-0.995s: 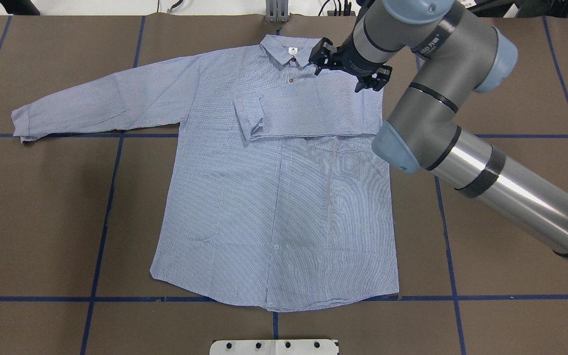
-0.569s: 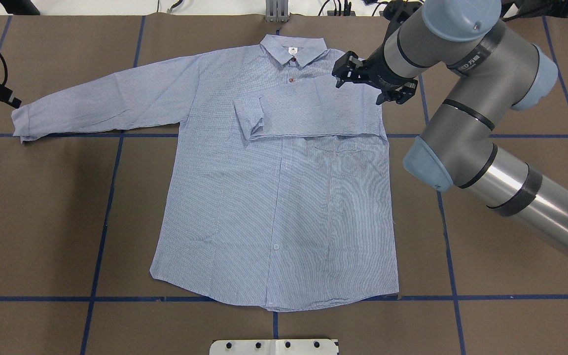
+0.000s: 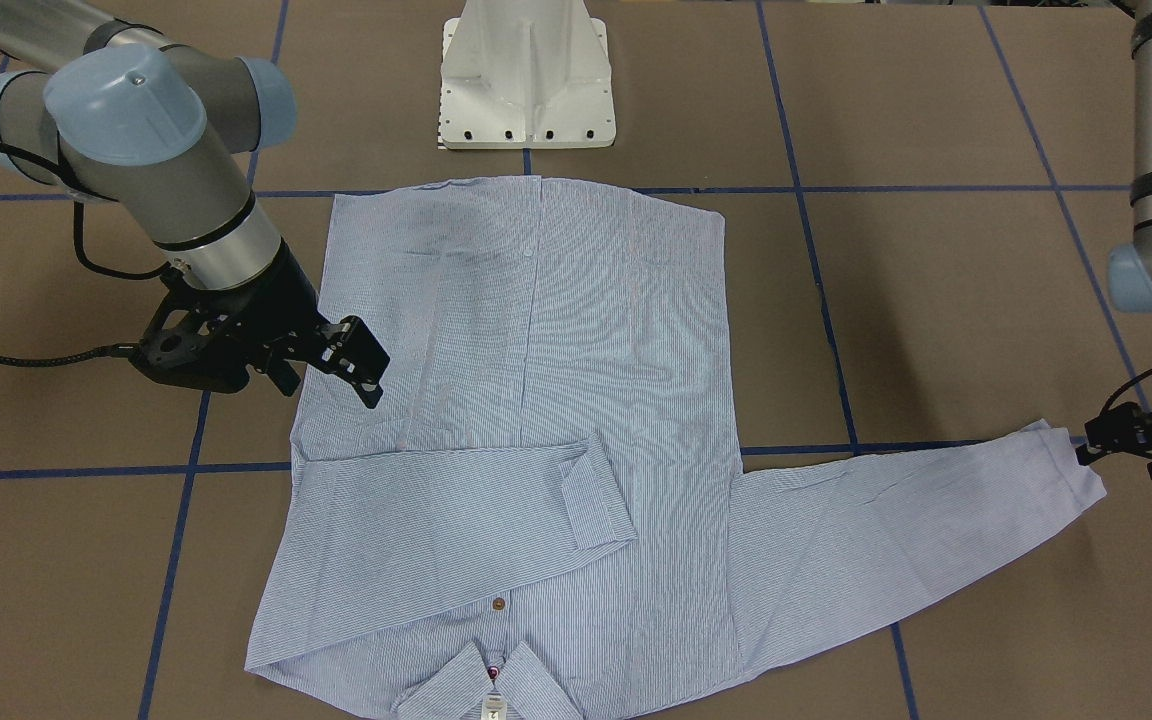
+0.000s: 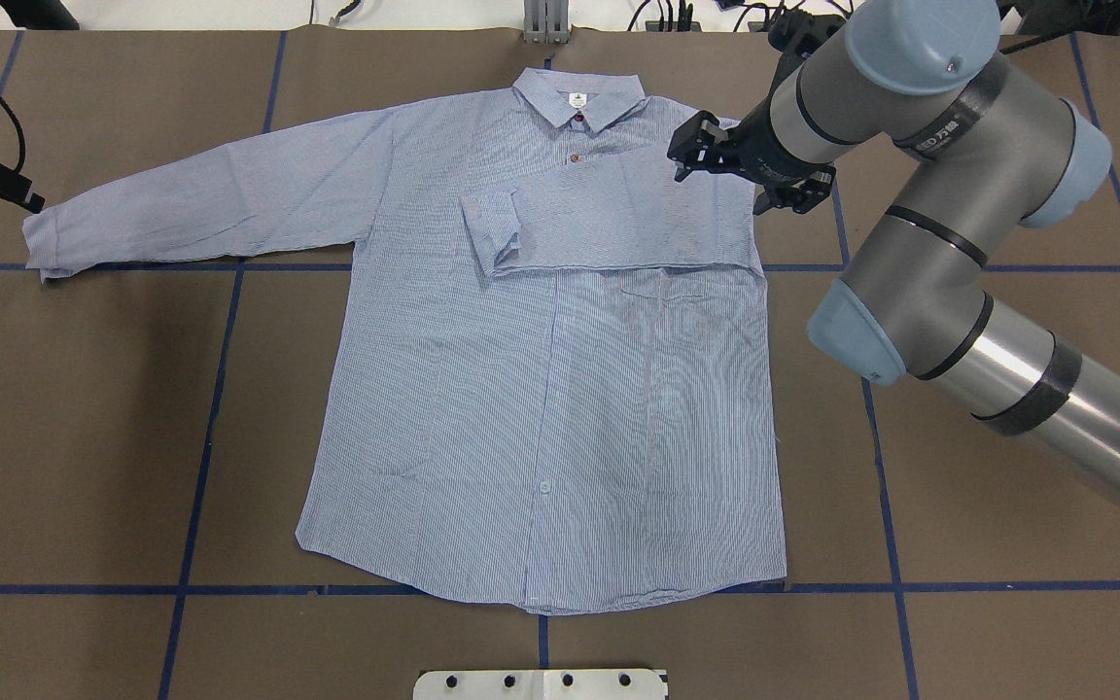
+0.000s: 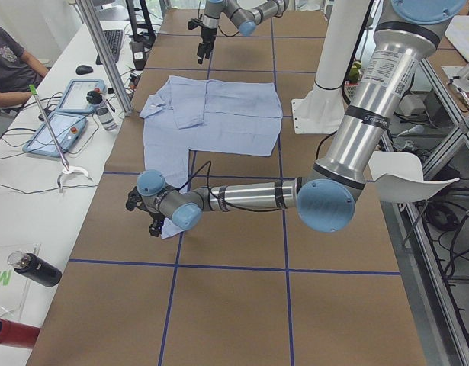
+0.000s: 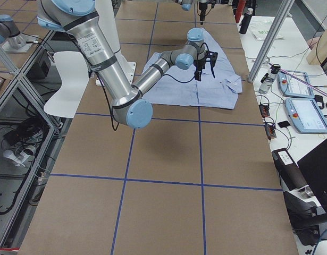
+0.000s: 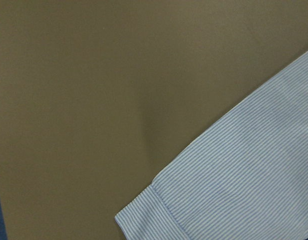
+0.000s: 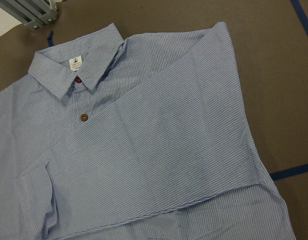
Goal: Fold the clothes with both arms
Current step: 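Release the sleeve and raise the right gripper while the left gripper approaches the other cuff, then grasp the cuff of the sleeve nearest the left gripper, then carry the sleeve with the left gripper across the shirt front while the right arm withdraws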
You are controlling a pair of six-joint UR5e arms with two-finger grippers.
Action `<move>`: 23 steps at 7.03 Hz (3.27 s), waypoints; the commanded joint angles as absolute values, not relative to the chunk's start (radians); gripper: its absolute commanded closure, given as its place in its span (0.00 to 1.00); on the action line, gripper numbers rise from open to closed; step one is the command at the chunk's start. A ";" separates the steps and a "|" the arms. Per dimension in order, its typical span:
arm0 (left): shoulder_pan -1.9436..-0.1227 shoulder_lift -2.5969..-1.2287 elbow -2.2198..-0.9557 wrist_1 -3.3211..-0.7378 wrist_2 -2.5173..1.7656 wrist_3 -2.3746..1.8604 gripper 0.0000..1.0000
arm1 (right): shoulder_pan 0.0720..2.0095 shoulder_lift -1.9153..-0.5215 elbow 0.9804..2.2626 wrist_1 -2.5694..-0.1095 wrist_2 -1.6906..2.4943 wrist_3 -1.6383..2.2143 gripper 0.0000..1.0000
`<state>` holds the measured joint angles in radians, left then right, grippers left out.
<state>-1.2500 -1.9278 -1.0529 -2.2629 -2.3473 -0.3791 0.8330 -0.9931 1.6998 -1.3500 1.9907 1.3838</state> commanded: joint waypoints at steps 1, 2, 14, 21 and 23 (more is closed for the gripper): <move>-1.244 -1.899 -1.057 -2.261 -2.356 -0.408 0.06 | 0.833 -1.000 1.701 -1.350 1.985 1.384 0.01; -1.243 -1.899 -1.055 -2.263 -2.421 -0.490 0.06 | 0.834 -1.000 1.704 -1.350 1.983 1.385 0.01; -1.198 -1.891 -0.974 -2.358 -2.493 -0.512 0.52 | 0.834 -1.043 1.763 -1.350 1.982 1.385 0.01; -1.200 -1.926 -1.125 -2.349 -2.494 -0.718 1.00 | 0.836 -1.063 1.764 -1.350 1.968 1.385 0.01; -1.195 -2.044 -1.152 -2.352 -2.493 -0.951 1.00 | 0.836 -1.119 1.799 -1.348 1.974 1.379 0.01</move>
<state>-1.1977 -1.9773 -1.1321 -2.3485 -2.4932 -0.8052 0.8358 -1.0857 1.7765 -1.3495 1.9702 1.3823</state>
